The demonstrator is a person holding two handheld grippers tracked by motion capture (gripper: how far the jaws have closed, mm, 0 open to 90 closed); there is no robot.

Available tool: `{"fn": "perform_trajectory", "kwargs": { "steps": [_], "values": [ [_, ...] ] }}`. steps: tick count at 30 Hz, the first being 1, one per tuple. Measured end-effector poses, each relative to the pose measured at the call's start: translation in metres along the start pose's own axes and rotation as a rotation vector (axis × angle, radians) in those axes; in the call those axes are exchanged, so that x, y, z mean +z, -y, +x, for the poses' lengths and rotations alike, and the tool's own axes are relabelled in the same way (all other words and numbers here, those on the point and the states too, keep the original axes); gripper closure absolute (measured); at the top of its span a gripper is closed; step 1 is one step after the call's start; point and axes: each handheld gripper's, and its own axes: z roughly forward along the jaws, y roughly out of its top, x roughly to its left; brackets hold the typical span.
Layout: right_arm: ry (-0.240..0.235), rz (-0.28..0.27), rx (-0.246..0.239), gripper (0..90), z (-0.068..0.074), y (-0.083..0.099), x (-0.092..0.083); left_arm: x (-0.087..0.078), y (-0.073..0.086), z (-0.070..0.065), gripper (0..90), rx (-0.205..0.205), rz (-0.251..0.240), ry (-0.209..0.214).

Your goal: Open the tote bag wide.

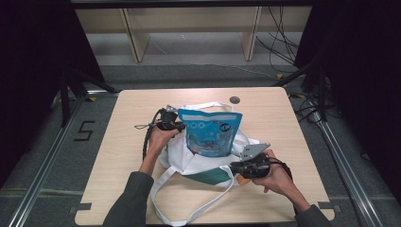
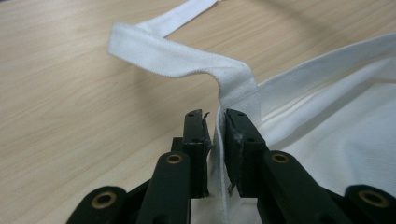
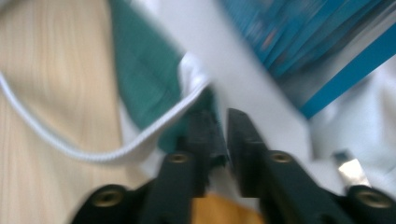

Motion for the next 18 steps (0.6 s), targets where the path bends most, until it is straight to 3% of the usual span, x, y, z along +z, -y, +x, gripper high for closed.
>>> {"fn": "perform_trajectory", "kwargs": {
  "steps": [2,3,6,7,8,9,14,16,17,18],
  "values": [
    [-0.007,0.049,-0.035,87.0,0.002,0.006,0.004,0.007,0.003,0.003,78.4,-0.041,0.012,0.004],
    [-0.002,0.062,-0.005,87.8,0.005,0.009,0.004,0.011,0.006,0.004,78.5,-0.051,0.02,0.011],
    [-0.021,0.063,0.01,88.7,0.003,0.013,0.006,0.015,0.009,0.007,80.0,-0.072,0.035,0.031],
    [-0.044,0.064,0.033,88.8,0.0,0.019,0.015,0.019,0.011,0.011,79.6,-0.105,0.028,0.038],
    [-0.044,0.07,0.067,88.8,0.003,0.022,0.018,0.023,0.016,0.019,79.2,-0.17,0.053,0.053],
    [-0.042,0.065,0.076,88.8,0.004,0.024,0.02,0.025,0.017,0.019,79.2,-0.177,0.045,0.047],
    [-0.055,0.064,0.067,85.8,0.001,0.021,0.015,0.017,0.012,0.012,73.7,-0.124,0.026,-0.005],
    [-0.027,-0.003,0.061,79.4,0.001,0.011,-0.005,-0.007,0.006,0.011,71.7,-0.062,-0.011,-0.022],
    [-0.027,-0.003,0.061,79.4,0.001,0.011,-0.005,-0.007,0.006,0.011,71.7,-0.062,-0.011,-0.022],
    [-0.006,-0.04,0.054,78.3,0.0,0.006,-0.014,-0.021,0.002,0.008,71.7,-0.049,-0.063,-0.013]
  ]
}}
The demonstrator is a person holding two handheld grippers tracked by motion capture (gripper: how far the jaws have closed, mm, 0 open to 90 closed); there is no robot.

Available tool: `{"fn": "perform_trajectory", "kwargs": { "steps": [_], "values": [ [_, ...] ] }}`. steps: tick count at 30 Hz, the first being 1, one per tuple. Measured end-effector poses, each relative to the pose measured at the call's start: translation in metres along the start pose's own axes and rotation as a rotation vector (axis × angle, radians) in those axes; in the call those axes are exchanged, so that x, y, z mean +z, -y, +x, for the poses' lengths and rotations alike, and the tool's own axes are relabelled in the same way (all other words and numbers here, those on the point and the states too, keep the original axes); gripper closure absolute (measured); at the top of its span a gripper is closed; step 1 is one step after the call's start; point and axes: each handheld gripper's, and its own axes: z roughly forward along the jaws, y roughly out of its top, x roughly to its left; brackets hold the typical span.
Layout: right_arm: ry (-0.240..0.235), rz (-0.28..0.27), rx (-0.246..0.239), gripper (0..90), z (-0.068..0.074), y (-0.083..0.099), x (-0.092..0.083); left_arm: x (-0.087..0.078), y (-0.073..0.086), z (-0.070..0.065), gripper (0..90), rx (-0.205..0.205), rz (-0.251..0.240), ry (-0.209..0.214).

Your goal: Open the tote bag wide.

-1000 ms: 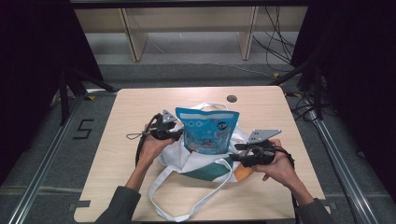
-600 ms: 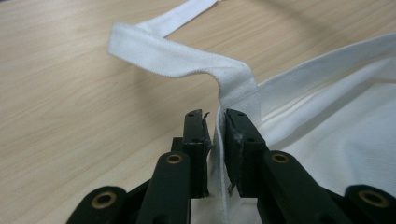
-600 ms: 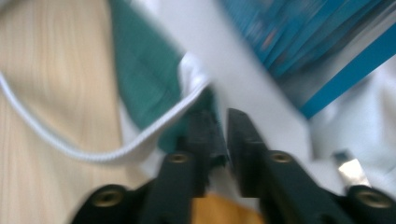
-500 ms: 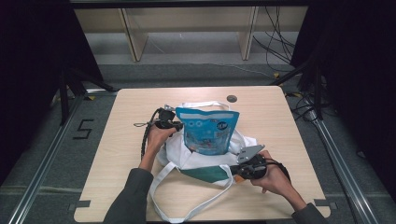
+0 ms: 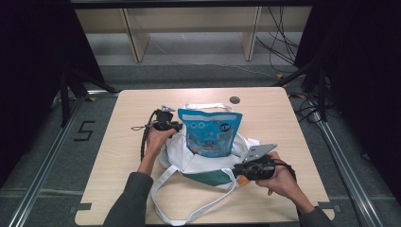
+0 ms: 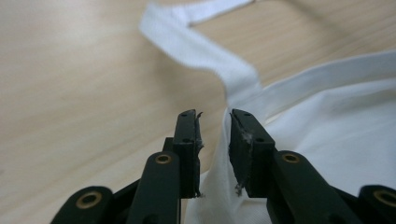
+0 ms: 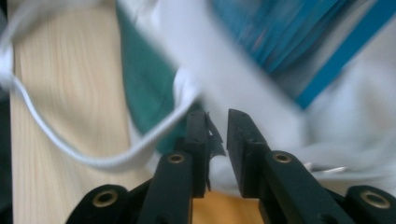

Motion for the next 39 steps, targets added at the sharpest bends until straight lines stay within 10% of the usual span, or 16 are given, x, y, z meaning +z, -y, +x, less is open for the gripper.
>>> {"fn": "perform_trajectory", "kwargs": {
  "steps": [4,9,15,22,32,39],
  "values": [
    [0.164,-0.146,0.027,77.5,-0.016,-0.018,-0.039,-0.038,-0.002,-0.015,74.0,0.062,-0.083,0.037],
    [0.331,-0.09,0.083,75.2,-0.041,-0.02,-0.028,-0.049,0.018,-0.023,78.1,0.111,-0.047,0.048],
    [0.3,-0.027,0.116,73.5,-0.046,-0.018,-0.006,-0.044,0.038,-0.029,83.2,0.118,-0.059,0.078],
    [0.394,0.059,0.087,88.6,-0.06,-0.007,0.007,-0.035,0.055,-0.032,89.3,0.183,0.038,0.06],
    [0.34,0.02,0.286,88.6,-0.093,0.029,0.025,-0.013,0.075,-0.035,89.6,0.176,0.058,-0.031],
    [0.37,-0.008,0.269,87.2,-0.099,0.028,0.027,-0.014,0.073,-0.035,89.2,0.175,0.06,-0.036]
  ]
}}
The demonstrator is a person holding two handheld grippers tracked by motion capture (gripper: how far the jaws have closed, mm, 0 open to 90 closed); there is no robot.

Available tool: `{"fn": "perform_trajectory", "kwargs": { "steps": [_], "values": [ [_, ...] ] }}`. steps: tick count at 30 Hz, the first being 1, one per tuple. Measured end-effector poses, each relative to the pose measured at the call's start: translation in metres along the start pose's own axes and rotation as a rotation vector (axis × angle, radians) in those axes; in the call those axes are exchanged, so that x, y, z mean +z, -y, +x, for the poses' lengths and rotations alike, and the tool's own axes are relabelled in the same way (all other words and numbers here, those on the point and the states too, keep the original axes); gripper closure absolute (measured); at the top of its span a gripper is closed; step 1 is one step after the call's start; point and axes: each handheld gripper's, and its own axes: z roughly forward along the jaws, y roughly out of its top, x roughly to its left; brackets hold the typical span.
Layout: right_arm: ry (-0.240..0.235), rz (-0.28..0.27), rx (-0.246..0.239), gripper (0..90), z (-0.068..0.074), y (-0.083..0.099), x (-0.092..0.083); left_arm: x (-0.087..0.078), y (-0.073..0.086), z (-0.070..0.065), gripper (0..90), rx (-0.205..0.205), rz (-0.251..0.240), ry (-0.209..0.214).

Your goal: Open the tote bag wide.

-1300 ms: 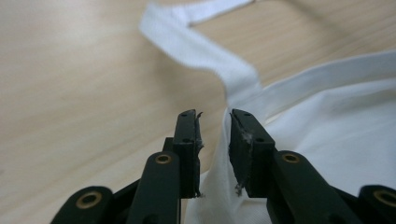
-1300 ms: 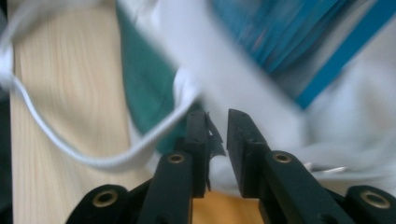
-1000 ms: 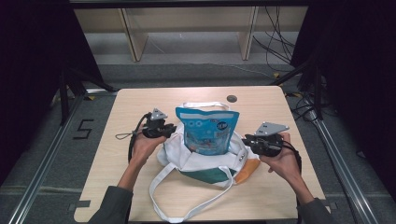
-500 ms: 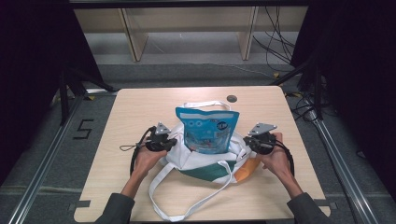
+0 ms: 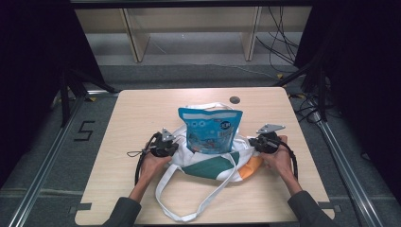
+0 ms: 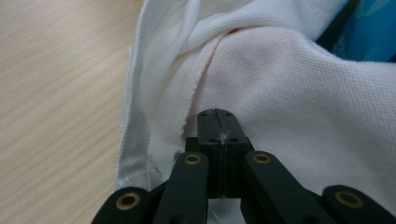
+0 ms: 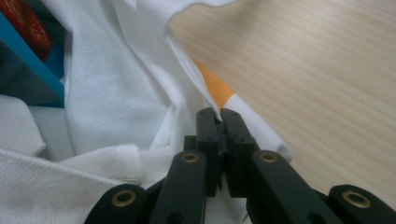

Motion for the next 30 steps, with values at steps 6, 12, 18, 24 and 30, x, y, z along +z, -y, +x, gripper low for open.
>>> {"fn": "perform_trajectory", "kwargs": {
  "steps": [6,12,18,24,30],
  "values": [
    [0.016,-0.044,0.011,77.0,-0.003,-0.004,-0.002,-0.016,-0.007,-0.002,83.3,-0.004,-0.032,0.003],
    [-0.014,-0.147,0.088,62.0,-0.002,-0.015,-0.032,-0.044,-0.012,-0.023,82.4,0.042,-0.105,0.048],
    [-0.075,-0.126,0.031,67.1,0.023,-0.014,-0.07,-0.041,-0.001,-0.041,83.4,0.073,-0.075,0.097],
    [-0.154,0.036,-0.103,85.0,0.055,0.014,-0.073,-0.036,0.015,-0.049,87.1,0.1,-0.02,0.145],
    [-0.127,0.148,-0.13,88.3,0.059,0.028,-0.04,-0.025,0.018,-0.053,87.1,0.114,0.007,0.136]
  ]
}}
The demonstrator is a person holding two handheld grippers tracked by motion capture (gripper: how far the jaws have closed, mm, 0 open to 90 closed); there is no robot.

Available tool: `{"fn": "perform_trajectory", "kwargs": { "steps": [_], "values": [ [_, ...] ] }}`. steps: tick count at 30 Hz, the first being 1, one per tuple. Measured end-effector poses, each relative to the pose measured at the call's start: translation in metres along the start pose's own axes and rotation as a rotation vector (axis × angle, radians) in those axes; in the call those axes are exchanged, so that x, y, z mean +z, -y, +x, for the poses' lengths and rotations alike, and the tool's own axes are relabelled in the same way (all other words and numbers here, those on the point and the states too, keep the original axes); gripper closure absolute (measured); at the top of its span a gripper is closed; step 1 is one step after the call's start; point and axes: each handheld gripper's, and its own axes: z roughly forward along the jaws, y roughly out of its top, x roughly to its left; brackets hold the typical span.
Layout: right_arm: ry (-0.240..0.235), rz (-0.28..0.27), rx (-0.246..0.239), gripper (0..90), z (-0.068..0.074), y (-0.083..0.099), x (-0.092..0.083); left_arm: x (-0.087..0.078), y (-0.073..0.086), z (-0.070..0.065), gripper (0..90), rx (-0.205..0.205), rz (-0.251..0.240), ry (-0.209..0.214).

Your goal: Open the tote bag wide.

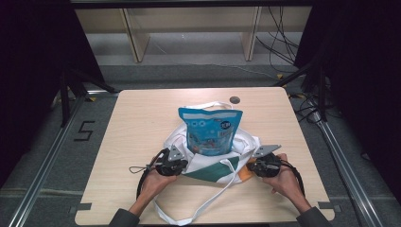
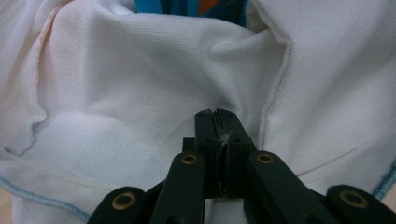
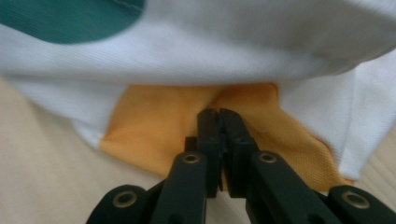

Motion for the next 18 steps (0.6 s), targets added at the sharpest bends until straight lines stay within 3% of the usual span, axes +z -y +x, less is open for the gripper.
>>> {"fn": "perform_trajectory", "kwargs": {
  "steps": [1,2,3,9,10,12,13,18],
  "values": [
    [-0.001,0.011,0.002,88.8,-0.002,0.0,0.003,0.001,0.0,0.0,87.0,-0.011,-0.006,-0.002],
    [0.02,-0.028,0.008,88.8,-0.003,-0.001,0.007,0.001,0.0,0.0,87.0,-0.011,-0.006,-0.002],
    [0.026,0.004,-0.002,88.9,-0.006,-0.003,0.006,0.003,-0.001,-0.001,87.0,-0.013,-0.008,-0.008],
    [0.069,-0.035,0.015,88.9,-0.021,-0.01,0.017,0.012,-0.008,0.001,87.0,-0.024,-0.011,-0.049],
    [0.075,-0.034,0.012,88.8,-0.029,-0.015,0.022,0.015,-0.011,0.005,86.9,-0.014,-0.001,-0.045],
    [0.085,-0.047,0.012,88.8,-0.033,-0.017,0.025,0.018,-0.013,0.007,87.0,-0.021,-0.01,-0.054],
    [0.102,-0.056,0.012,88.7,-0.041,-0.024,0.031,0.022,-0.015,0.011,87.0,-0.037,-0.02,-0.073],
    [0.12,-0.081,0.034,88.6,-0.054,-0.034,0.042,0.027,-0.018,0.019,86.9,-0.062,-0.03,-0.084]
  ]
}}
